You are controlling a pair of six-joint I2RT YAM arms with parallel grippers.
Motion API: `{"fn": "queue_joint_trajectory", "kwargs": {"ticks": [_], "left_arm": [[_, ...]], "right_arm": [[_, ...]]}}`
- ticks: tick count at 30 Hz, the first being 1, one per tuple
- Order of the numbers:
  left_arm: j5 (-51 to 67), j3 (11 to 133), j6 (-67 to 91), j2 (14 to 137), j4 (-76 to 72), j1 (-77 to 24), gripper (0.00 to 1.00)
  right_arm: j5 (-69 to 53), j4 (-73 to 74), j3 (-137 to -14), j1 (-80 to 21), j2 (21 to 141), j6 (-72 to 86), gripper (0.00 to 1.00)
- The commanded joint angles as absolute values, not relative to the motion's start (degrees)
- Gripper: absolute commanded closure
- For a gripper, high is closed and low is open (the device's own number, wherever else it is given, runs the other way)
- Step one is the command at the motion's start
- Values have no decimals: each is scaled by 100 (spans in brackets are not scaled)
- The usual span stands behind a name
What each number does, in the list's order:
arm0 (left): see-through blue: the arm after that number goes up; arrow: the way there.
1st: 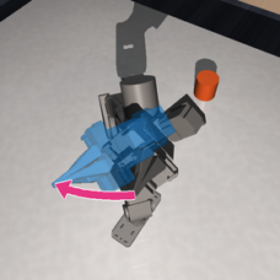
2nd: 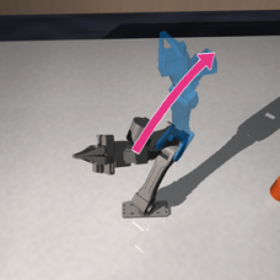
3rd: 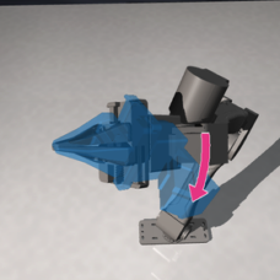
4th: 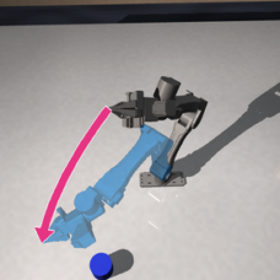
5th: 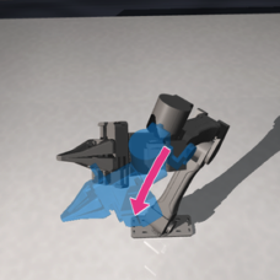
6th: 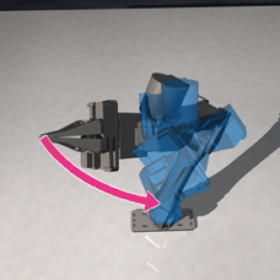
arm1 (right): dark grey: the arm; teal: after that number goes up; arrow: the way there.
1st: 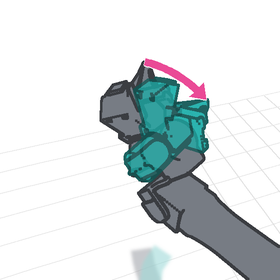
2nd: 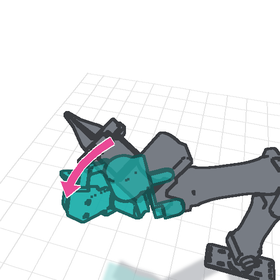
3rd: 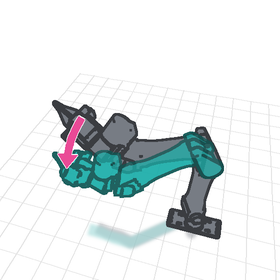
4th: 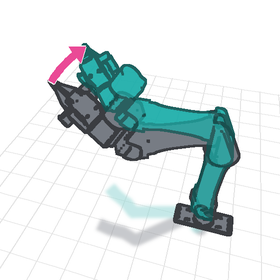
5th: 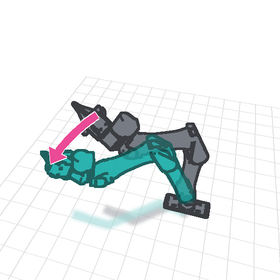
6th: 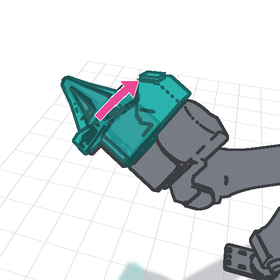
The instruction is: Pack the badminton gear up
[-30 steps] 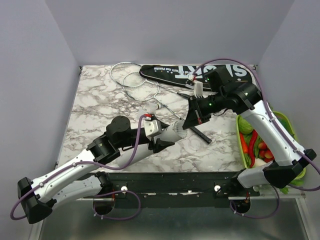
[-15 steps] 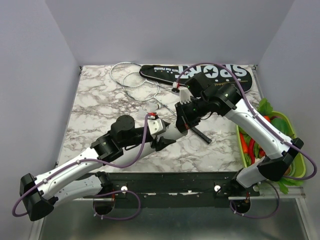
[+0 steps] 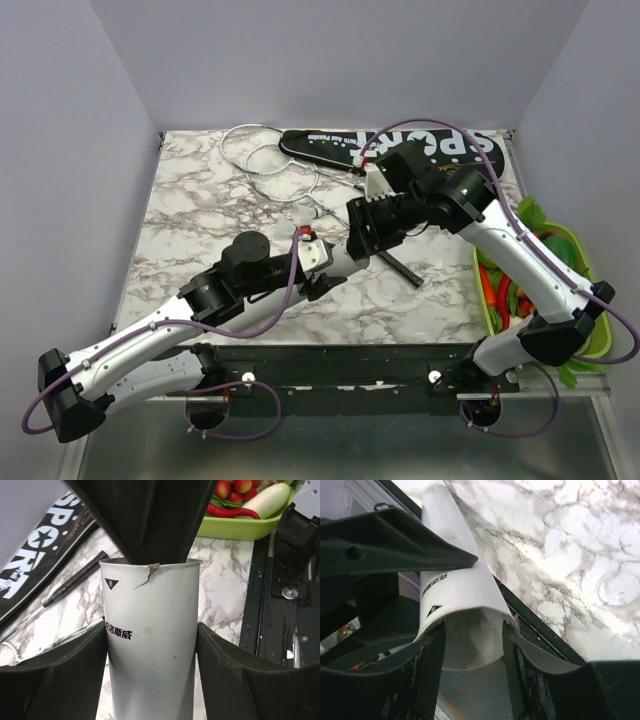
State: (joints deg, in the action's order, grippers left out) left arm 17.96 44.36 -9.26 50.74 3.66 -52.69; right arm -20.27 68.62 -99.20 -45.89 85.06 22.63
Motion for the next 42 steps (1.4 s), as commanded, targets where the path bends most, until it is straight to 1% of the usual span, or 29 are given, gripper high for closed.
{"fn": "queue_joint_trajectory", "kwargs": {"ticks": [1, 4, 5, 8, 10, 12, 17, 18, 20, 25, 28, 33, 42], "left_arm": [[1170, 4518, -1099, 4756, 175, -5265, 100], [731, 4263, -1107, 4484, 307, -5265, 100], [590, 4210, -1186, 4404, 421, -5265, 100], [45, 4087, -1327, 4193, 728, -5265, 100], [-402, 4061, -1397, 4061, 869, -5265, 100], [-719, 4052, -1371, 3982, 1019, -5256, 100], [-1799, 4113, -1239, 3858, 1361, -5247, 100], [-1950, 4157, -1222, 3850, 1415, -5247, 100], [-2161, 4175, -1125, 3823, 1450, -5247, 100], [-3197, 4254, -888, 3814, 1529, -5247, 100], [-3637, 4359, -703, 3841, 1696, -5247, 100], [-4165, 4456, -388, 3858, 1959, -5247, 100], [-4166, 4570, -325, 3823, 2311, -5247, 100]], "right_arm": [[-1767, 7531, -10947, -4615, 8534, 2154, 40], [-1434, 7909, -11730, -4316, 8692, 2031, 37], [-1337, 7980, -11838, -4081, 8736, 2013, 36], [-915, 7955, -11979, -3614, 8868, 2004, 35], [-397, 7639, -11901, -3534, 8991, 2013, 34], [-246, 7271, -11761, -3472, 9324, 2092, 34], [-422, 6259, -11435, -3463, 10018, 2547, 33], [-448, 5849, -11348, -3463, 10176, 2592, 33], [-553, 5521, -11197, -3463, 10414, 2733, 33], [-895, 5291, -11803, -3507, 11704, 2672, 33], [-1072, 5019, -12093, -3586, 12284, 2663, 32], [-572, 5115, -13110, -3884, 13147, 2435, 31], [728, 4519, -12982, -4297, 13526, 1917, 30]]}}
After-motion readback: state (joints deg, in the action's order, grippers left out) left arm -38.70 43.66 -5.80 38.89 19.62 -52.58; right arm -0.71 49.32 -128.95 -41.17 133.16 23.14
